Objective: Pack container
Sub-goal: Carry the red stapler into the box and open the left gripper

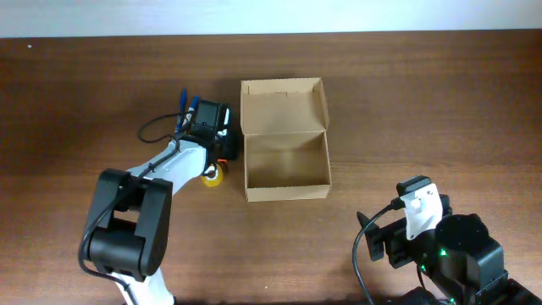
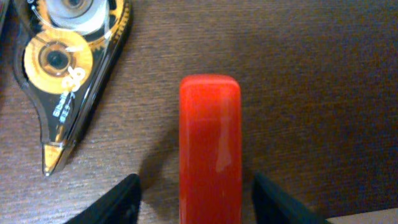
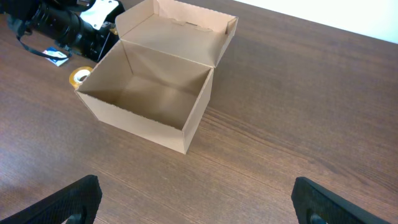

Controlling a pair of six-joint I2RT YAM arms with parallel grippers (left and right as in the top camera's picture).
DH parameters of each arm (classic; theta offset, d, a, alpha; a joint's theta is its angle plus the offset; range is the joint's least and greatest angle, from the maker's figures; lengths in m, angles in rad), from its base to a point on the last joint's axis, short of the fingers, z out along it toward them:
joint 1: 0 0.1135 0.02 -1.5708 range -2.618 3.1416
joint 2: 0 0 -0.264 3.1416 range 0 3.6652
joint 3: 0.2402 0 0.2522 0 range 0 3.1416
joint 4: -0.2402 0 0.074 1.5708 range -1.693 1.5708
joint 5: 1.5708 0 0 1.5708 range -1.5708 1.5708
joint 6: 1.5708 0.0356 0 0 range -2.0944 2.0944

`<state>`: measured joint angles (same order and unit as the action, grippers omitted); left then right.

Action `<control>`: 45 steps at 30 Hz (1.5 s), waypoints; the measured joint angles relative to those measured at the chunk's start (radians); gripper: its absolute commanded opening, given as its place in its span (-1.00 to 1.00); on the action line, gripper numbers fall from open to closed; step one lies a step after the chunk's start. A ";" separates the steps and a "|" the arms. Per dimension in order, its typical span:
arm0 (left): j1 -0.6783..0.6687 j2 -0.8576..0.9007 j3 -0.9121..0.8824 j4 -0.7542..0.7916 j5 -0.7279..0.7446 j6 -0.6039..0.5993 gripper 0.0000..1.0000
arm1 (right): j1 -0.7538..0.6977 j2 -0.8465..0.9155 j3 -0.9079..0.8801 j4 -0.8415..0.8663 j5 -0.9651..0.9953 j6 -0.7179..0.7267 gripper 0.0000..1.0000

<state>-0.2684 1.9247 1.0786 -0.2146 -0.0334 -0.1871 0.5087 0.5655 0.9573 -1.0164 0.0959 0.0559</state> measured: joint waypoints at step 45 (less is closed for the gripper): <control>-0.189 -0.612 0.081 -0.245 0.003 0.349 -0.97 | 0.000 0.000 0.000 0.000 0.000 0.000 0.98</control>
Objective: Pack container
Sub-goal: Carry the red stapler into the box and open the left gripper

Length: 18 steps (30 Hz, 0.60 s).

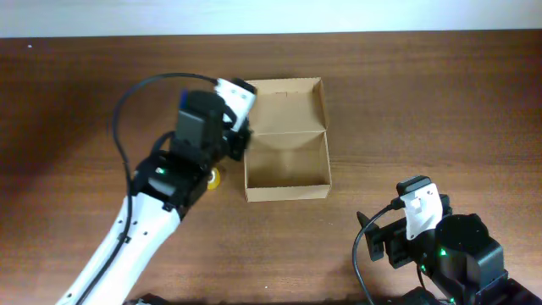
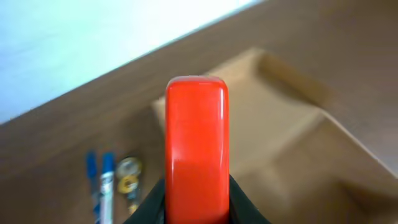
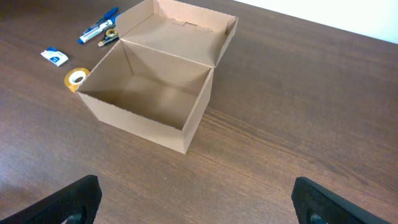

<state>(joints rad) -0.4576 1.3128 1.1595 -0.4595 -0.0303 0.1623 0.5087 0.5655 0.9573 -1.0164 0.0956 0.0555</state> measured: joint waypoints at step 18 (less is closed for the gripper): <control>-0.152 0.337 0.000 -0.057 0.200 0.445 -0.98 | 0.000 0.000 0.000 0.000 0.000 0.000 0.98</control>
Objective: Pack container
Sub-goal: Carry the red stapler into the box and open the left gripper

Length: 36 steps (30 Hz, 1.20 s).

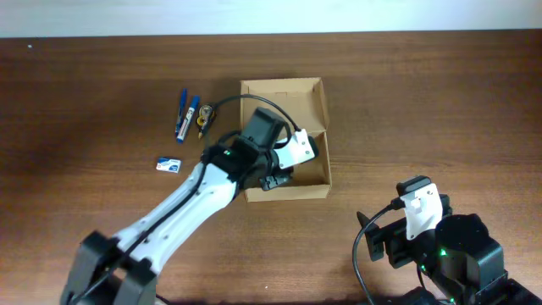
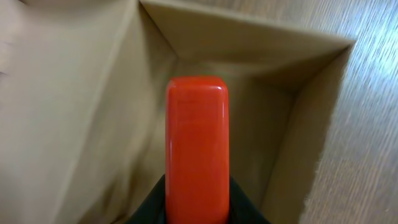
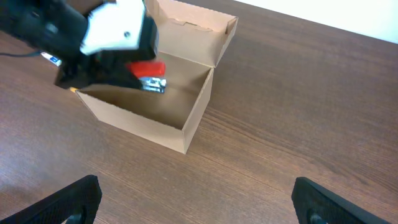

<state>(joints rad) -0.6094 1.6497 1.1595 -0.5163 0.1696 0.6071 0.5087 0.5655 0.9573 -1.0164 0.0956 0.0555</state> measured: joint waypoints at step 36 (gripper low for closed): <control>0.040 0.105 0.000 -0.052 0.033 0.142 -0.14 | 0.000 0.000 0.000 0.000 0.000 0.000 0.98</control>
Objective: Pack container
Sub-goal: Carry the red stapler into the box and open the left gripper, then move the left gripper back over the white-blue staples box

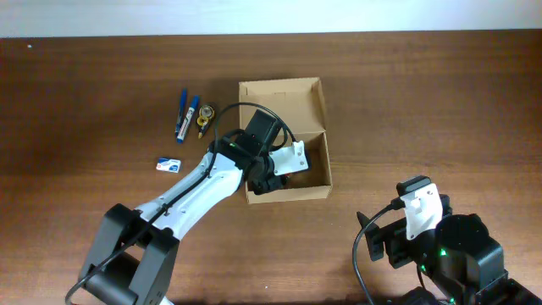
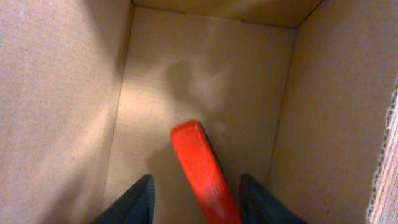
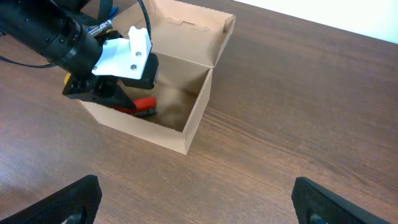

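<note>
The open cardboard box (image 1: 286,192) stands mid-table with its lid folded back. A red stapler (image 2: 200,165) lies slanted on the box floor, also seen in the right wrist view as a stapler (image 3: 142,104). My left gripper (image 2: 196,182) is down inside the box, open, its fingers (image 2: 132,200) either side of the stapler without touching it. My right gripper (image 3: 199,208) hangs open over bare table near the front right, far from the box.
Left of the box lie two blue pens (image 1: 184,114), a tape dispenser (image 1: 206,119) and a small white eraser (image 1: 169,164). A yellow tape roll (image 3: 68,78) peeks out by the box's left wall. The left arm (image 1: 190,191) crosses the table diagonally.
My left gripper was shut on the red stapler above the box floor. Now it is open, lower in the box, and the stapler lies on the floor. The right arm is unmoved.
My left gripper stood open round the red stapler on the table beside the tape dispenser. Then it was shut on the stapler, raised near the box's left edge. Then it held it inside the box, where the stapler now rests, let go.
</note>
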Controlling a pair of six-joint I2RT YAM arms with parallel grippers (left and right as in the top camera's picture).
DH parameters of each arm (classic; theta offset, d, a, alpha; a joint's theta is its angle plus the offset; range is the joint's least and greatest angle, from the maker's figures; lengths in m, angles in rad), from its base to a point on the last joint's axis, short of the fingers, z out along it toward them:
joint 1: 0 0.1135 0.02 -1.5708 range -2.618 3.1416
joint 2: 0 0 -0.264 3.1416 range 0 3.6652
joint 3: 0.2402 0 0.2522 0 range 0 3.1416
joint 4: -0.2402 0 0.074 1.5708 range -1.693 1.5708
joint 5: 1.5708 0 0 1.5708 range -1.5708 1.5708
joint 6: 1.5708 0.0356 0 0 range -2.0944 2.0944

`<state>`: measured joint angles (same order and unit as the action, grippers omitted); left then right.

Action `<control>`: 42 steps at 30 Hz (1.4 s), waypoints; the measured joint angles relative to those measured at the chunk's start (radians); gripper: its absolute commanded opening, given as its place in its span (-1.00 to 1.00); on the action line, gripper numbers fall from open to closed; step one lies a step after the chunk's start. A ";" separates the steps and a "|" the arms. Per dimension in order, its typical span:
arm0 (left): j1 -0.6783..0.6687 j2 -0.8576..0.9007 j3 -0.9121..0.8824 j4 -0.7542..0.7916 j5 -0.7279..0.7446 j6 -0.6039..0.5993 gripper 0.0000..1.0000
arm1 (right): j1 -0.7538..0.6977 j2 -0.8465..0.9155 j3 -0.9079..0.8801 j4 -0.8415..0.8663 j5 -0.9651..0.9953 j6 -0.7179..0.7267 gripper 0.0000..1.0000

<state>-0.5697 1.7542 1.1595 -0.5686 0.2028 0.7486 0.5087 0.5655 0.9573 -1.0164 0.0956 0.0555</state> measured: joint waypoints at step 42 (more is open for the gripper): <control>0.466 -0.370 0.138 -0.364 -0.386 -0.564 0.53 | 0.000 0.000 0.000 0.000 0.000 0.001 0.98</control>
<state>-0.1036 1.3838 1.2976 -0.9329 -0.1837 0.1848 0.5087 0.5655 0.9573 -1.0164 0.0956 0.0563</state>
